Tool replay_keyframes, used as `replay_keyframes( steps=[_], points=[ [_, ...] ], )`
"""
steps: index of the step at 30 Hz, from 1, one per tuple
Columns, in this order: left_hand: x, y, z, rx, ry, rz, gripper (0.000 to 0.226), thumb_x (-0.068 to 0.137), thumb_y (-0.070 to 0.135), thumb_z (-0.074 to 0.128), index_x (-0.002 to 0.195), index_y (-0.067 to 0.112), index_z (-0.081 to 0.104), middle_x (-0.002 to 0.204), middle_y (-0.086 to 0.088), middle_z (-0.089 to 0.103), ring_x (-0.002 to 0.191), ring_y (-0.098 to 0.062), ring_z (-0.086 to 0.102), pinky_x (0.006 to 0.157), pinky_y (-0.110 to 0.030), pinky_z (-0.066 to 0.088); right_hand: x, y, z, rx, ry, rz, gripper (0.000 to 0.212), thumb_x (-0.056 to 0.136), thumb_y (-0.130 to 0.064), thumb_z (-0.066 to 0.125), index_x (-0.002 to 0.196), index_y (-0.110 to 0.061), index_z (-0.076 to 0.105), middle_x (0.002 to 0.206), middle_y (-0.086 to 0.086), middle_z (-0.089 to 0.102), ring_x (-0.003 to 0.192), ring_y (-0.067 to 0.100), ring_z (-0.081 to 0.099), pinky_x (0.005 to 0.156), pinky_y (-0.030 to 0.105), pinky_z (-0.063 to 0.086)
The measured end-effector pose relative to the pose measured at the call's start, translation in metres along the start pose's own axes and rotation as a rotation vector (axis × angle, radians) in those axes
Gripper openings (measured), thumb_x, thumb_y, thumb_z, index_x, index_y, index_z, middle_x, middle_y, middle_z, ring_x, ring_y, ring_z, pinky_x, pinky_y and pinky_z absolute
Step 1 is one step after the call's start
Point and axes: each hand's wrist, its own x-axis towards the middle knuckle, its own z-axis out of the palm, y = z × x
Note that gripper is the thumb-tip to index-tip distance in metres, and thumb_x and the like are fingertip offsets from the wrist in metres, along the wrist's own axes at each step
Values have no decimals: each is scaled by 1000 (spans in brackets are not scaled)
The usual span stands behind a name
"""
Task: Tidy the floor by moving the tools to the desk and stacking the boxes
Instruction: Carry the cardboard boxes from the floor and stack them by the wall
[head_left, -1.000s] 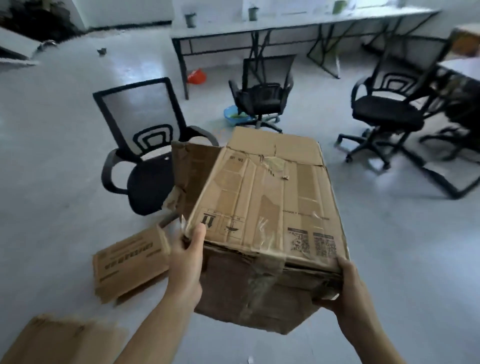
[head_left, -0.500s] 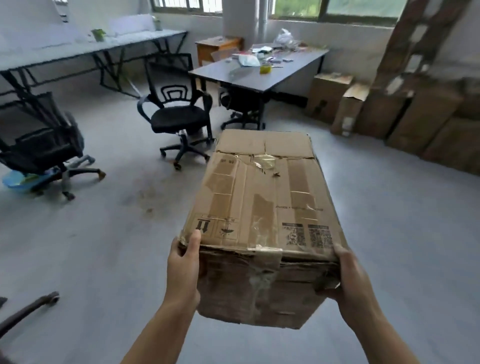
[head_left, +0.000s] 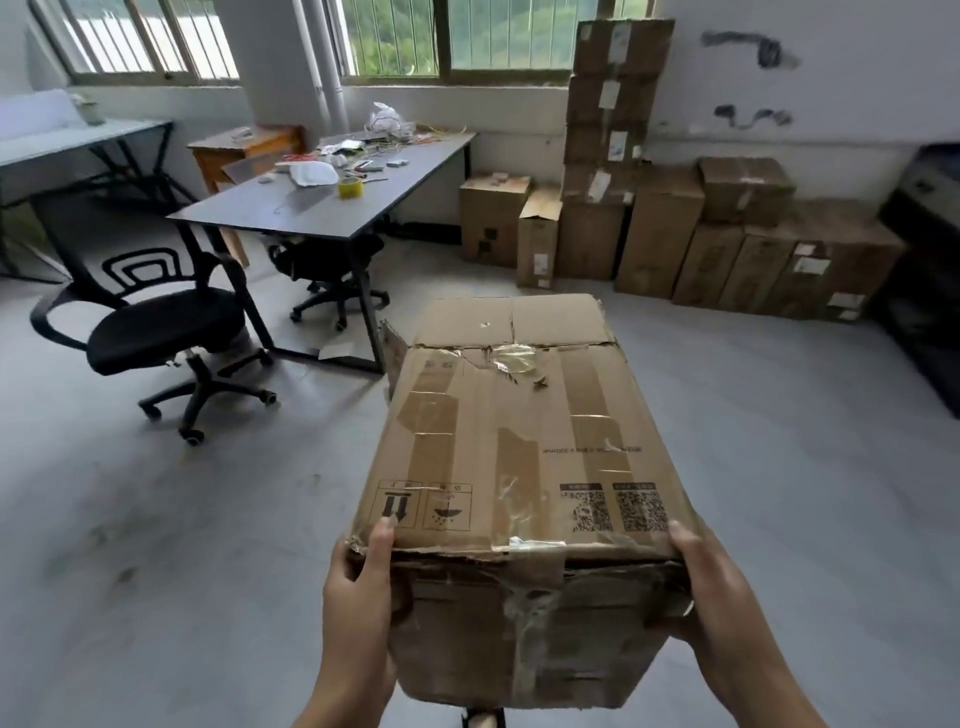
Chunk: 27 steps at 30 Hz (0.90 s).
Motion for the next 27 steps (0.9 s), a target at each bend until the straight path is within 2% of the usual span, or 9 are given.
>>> replay_keyframes(
  steps=[2,5,8,13,18,23,27],
  points=[
    [31,2,26,6,-13,-5,20,92,30,55,107,16,58,90,-2,67,79,-18,63,65,-33,50,35,-5,3,-10,24,1,23,96,-30,44,109,-27,64,87,-6,73,71,4,68,66,36,50],
    [89,7,68,10,-46,-4,26,92,32,55,113,16,58,99,-5,68,87,-20,64,74,-36,51,99,-15,12,13,62,5,27,96,-32,46,116,-26,63,93,-4,72,83,12,67,71,39,51],
    [151,22,116,15,-72,-3,29,92,32,55,116,16,57,98,-4,67,88,-20,64,78,-39,52,169,-37,25,28,83,12,29,96,-32,45,120,-25,61,99,-1,69,90,16,63,74,41,52],
    [237,58,191,40,-109,16,27,91,33,56,114,19,58,102,-4,68,94,-23,64,89,-48,51,272,-83,44,39,99,7,30,97,-33,44,120,-23,60,99,1,70,87,16,64,58,33,51],
    [314,80,260,31,-118,45,23,92,30,55,112,20,60,99,-2,70,91,-19,66,88,-48,52,368,-111,58,60,104,-16,31,97,-34,42,123,-28,58,105,2,69,91,17,64,56,34,52],
    [406,94,340,18,-110,63,16,93,28,53,107,23,60,92,1,71,83,-14,67,84,-43,52,493,-133,70,38,80,-53,29,97,-31,43,119,-26,61,99,0,73,75,5,69,51,30,50],
    [485,103,414,-14,-80,70,24,94,30,53,116,20,58,96,-2,70,86,-17,67,82,-46,54,611,-159,79,30,34,-59,33,96,-34,43,123,-24,60,106,3,71,88,15,69,58,32,51]
  ],
)
